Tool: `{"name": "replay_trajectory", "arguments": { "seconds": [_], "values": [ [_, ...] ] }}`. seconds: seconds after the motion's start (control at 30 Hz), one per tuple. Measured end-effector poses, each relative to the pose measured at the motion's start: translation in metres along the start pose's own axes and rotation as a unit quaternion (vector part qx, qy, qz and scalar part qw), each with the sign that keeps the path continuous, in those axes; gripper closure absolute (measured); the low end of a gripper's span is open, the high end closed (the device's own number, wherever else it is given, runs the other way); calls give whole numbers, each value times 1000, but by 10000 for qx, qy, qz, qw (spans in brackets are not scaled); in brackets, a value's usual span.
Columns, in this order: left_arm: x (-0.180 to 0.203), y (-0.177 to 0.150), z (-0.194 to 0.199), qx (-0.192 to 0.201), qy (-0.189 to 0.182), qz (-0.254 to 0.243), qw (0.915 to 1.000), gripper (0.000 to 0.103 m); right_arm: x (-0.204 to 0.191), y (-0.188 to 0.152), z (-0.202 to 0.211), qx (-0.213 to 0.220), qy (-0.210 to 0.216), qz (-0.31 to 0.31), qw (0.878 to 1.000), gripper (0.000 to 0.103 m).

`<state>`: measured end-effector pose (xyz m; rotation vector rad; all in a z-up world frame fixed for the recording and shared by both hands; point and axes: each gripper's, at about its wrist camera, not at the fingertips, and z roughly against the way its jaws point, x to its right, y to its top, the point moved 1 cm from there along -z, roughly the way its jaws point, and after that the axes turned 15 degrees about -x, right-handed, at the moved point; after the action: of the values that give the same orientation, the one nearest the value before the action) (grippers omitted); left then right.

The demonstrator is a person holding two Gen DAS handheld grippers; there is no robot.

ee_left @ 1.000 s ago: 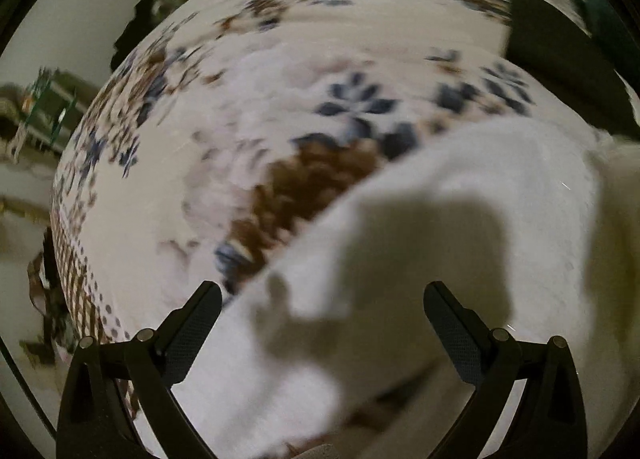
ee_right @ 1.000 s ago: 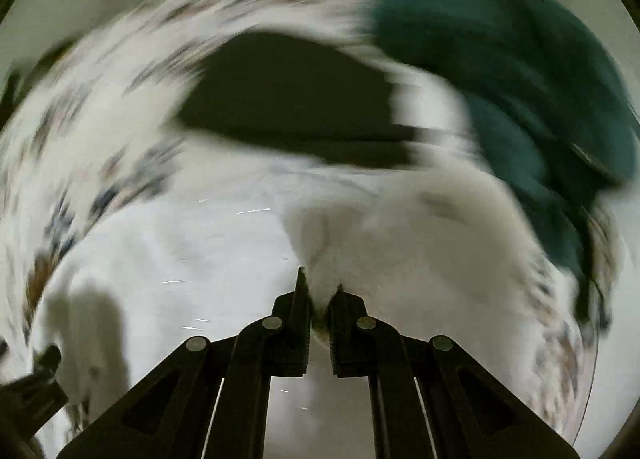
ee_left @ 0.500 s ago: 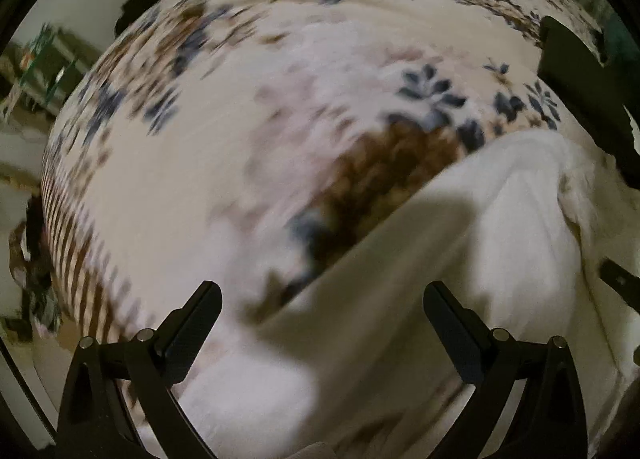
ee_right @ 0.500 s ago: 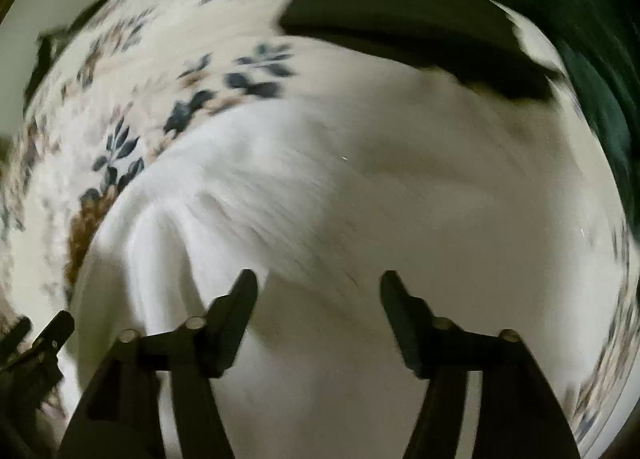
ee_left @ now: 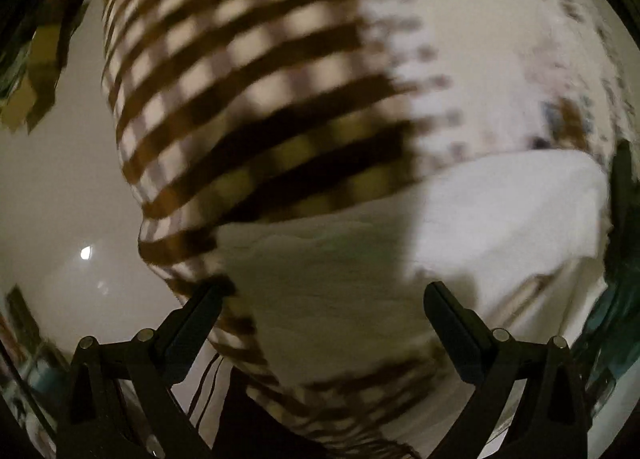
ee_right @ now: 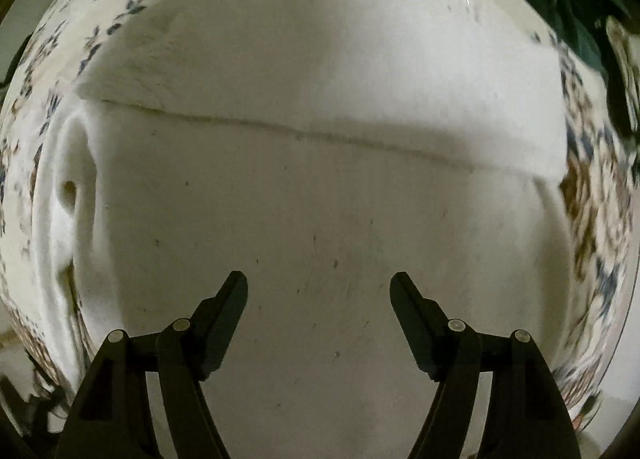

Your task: Fold small clothes

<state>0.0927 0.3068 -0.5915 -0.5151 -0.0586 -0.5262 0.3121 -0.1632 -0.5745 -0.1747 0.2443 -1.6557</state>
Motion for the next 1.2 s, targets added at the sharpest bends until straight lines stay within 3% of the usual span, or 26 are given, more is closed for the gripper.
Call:
{"name": "replay_trajectory", "arguments": {
  "seconds": [0.03,0.07,0.1,0.13,0.2,0.37,0.5,0.53,0.63,0.7,0.73,0.8,0.83,0.9,0.97,1.03,1.07,1.1,1.13,1.2],
  "values": [
    [-1,3,-7,-42,5,-14,10000,1,0,-2,-3,-27,31,-23,10000,28],
    [0,4,-10,-30,109,-29,9999,18,-1,-3,-4,-52,49,-29,10000,28],
    [2,4,-11,11,211,-63,9998,44,-2,-5,-6,-80,70,-14,9999,28],
    [6,3,-5,100,258,-105,9996,55,-3,-7,-7,-93,63,17,9999,27],
    [13,-1,13,342,358,-206,9986,93,-8,-8,-8,-76,15,118,9999,28],
    [21,-8,82,1093,118,-398,9931,97,-14,-12,-18,-83,-119,302,9994,27],
    [14,20,114,1659,210,-409,9851,97,-14,-15,-23,-62,-143,274,9995,28],
    [5,30,112,1681,94,-365,9851,97,-13,-17,-24,-51,-155,276,9995,28],
    [-18,53,93,1312,-595,-119,9895,91,-18,-13,-26,27,-276,295,9992,28],
    [-41,50,77,1049,-1354,404,9844,79,-20,-14,-25,166,-548,303,9979,27],
    [-52,48,68,967,-1702,682,9783,74,-23,-12,-25,218,-624,271,9974,25],
    [-67,41,53,852,-2286,1082,9637,48,-23,-10,-23,322,-528,126,9980,8],
    [-74,39,42,830,-2685,1342,9503,47,-19,-10,-24,325,-460,57,9984,8],
    [-71,39,34,864,-2954,1547,9388,46,-10,-11,-27,252,-423,-11,9988,8],
    [-64,39,38,993,-2776,1527,9433,46,-6,-11,-30,222,-425,-58,9988,8],
    [-47,37,51,1268,-2381,1343,9535,49,-2,-12,-31,210,-431,-89,9988,8],
    [-37,38,56,1405,-2184,1196,9583,69,-1,-13,-32,211,-416,-98,9989,8],
    [-25,37,64,1518,-1928,954,9647,97,-6,-6,-35,216,-414,-98,9989,8],
    [-13,36,72,1604,-1700,743,9694,98,-5,-6,-35,219,-434,-89,9988,8],
    [5,28,92,1949,-1339,459,9706,98,-7,2,-33,263,-532,-65,9982,8]
  ]
}}
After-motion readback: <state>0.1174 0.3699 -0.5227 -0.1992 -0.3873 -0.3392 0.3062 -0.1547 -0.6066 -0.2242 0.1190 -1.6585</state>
